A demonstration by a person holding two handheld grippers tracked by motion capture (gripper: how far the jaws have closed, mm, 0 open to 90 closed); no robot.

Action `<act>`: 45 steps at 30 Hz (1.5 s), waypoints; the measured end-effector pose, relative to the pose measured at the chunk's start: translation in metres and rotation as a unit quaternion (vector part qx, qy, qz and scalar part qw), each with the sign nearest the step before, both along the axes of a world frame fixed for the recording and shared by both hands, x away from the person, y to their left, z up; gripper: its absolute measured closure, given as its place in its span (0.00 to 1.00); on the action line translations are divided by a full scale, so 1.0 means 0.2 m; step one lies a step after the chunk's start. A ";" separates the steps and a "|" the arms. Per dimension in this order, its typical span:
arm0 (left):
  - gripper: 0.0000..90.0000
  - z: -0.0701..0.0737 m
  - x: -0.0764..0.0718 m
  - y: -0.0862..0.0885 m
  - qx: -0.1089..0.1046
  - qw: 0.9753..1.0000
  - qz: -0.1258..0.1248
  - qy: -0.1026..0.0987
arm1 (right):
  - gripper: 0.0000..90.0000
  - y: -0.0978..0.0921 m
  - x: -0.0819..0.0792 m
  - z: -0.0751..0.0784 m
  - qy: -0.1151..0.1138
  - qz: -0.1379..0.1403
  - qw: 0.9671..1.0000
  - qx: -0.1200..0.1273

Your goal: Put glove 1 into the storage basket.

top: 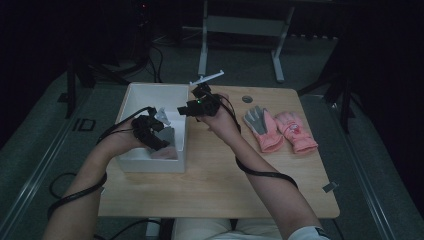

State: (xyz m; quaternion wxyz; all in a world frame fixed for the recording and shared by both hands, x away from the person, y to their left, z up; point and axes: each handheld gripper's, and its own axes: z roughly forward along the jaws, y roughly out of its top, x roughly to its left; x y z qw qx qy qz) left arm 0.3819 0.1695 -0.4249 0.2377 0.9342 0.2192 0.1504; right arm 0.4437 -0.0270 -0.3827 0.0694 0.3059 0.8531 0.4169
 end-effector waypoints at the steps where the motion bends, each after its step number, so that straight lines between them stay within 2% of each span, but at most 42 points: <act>1: 0.42 0.02 -0.01 -0.01 -0.003 1.000 -0.002 -0.003 | 0.57 -0.02 -0.02 0.00 -0.006 0.002 1.000 -0.002; 7: 0.44 0.07 -0.04 -0.11 -0.022 1.000 -0.016 -0.013 | 0.57 -0.17 -0.07 -0.03 -0.008 -0.001 1.000 0.001; 10: 0.44 0.09 -0.05 -0.17 -0.046 0.999 -0.023 -0.008 | 0.58 -0.25 -0.08 -0.05 -0.009 -0.008 1.000 0.002; 12: 0.44 0.11 -0.05 -0.21 -0.074 0.997 -0.027 0.000 | 0.58 -0.31 -0.08 -0.05 -0.016 -0.006 1.000 0.006; 14: 0.44 0.12 -0.05 -0.26 -0.087 0.996 -0.033 0.002 | 0.57 -0.36 -0.10 -0.05 -0.025 -0.007 1.000 0.003; 15: 0.44 0.13 -0.05 -0.28 -0.088 0.996 -0.035 0.002 | 0.57 -0.38 -0.10 -0.05 -0.027 -0.007 1.000 0.002; 18: 0.45 0.13 -0.06 -0.37 -0.067 0.997 -0.036 -0.010 | 0.57 -0.46 -0.11 -0.06 -0.033 -0.014 0.999 0.003; 21: 0.45 0.13 -0.08 -0.43 -0.069 0.997 -0.034 -0.011 | 0.58 -0.54 -0.12 -0.06 -0.037 -0.023 0.999 0.003; 23: 0.46 0.14 -0.09 -0.47 -0.084 0.996 -0.030 -0.006 | 0.58 -0.59 -0.12 -0.07 -0.043 -0.026 0.999 -0.002; 24: 0.45 0.14 -0.10 -0.48 -0.099 0.995 -0.028 -0.002 | 0.58 -0.62 -0.13 -0.07 -0.046 -0.028 0.999 -0.004; 26: 0.46 0.14 -0.11 -0.51 -0.122 0.992 -0.025 0.012 | 0.61 -0.67 -0.14 -0.08 -0.065 -0.036 0.997 -0.005; 27: 0.47 0.13 -0.12 -0.53 -0.128 0.991 -0.020 0.014 | 0.62 -0.70 -0.15 -0.08 -0.066 -0.040 0.997 -0.001; 29: 0.47 0.11 -0.13 -0.58 -0.115 0.993 -0.009 0.007 | 0.62 -0.76 -0.16 -0.08 -0.074 -0.042 0.996 0.003; 34: 0.45 0.05 -0.16 -0.66 -0.111 0.994 0.011 -0.002 | 0.62 -0.89 -0.20 -0.08 -0.101 -0.044 0.994 -0.008; 37: 0.45 -0.01 -0.19 -0.70 -0.110 0.994 0.005 -0.006 | 0.62 -0.97 -0.20 -0.09 -0.098 -0.060 0.993 -0.013; 40: 0.44 -0.06 -0.24 -0.73 -0.098 0.995 0.006 -0.030 | 0.63 -1.04 -0.21 -0.12 -0.097 -0.075 0.992 -0.023; 42: 0.40 -0.10 -0.26 -0.74 -0.095 0.995 0.008 -0.036 | 0.63 -1.08 -0.21 -0.14 -0.096 -0.083 0.991 -0.031; 45: 0.24 -0.16 -0.29 -0.77 -0.102 0.994 0.007 -0.025 | 0.63 -1.14 -0.21 -0.17 -0.092 -0.089 0.991 -0.036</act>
